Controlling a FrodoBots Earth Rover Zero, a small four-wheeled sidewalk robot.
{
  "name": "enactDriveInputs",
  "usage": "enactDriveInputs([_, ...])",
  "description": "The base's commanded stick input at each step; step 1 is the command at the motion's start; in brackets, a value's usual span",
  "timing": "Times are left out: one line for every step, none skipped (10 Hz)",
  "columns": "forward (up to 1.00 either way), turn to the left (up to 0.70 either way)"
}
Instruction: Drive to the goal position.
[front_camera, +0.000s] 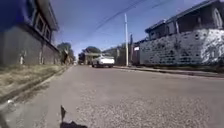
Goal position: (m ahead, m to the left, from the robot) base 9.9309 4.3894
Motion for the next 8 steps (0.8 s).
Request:
enactDriveInputs([0.7, 0.35])
enactDriveInputs([0.7, 0.35])
enactDriveInputs([0.7, 0.35])
enactDriveInputs([0.7, 0.35])
enactDriveInputs([0.7, 0.35])
enactDriveInputs([0.7, 0.26])
enactDriveInputs([0.7, 0.15])
enactDriveInputs([0.7, 0.05])
